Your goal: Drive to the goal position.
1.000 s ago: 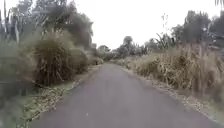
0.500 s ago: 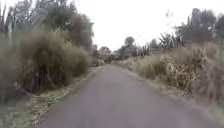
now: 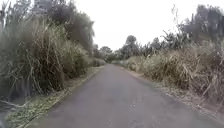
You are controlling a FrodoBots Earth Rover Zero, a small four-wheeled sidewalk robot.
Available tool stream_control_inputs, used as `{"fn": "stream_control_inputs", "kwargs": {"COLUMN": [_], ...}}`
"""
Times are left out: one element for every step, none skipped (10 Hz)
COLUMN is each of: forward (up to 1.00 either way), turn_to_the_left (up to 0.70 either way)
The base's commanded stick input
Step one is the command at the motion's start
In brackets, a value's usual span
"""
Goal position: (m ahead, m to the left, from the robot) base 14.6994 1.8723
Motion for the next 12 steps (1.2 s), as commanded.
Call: {"fn": "stream_control_inputs", "kwargs": {"forward": [0.85, 0.85, 0.85, 0.85, 0.85, 0.85, 0.85, 0.85, 0.85, 0.85, 0.85, 0.85], "turn_to_the_left": [0.00, 0.00, 0.00, 0.00, 0.00, 0.00, 0.00, 0.00, 0.00, 0.00, 0.00, 0.00]}}
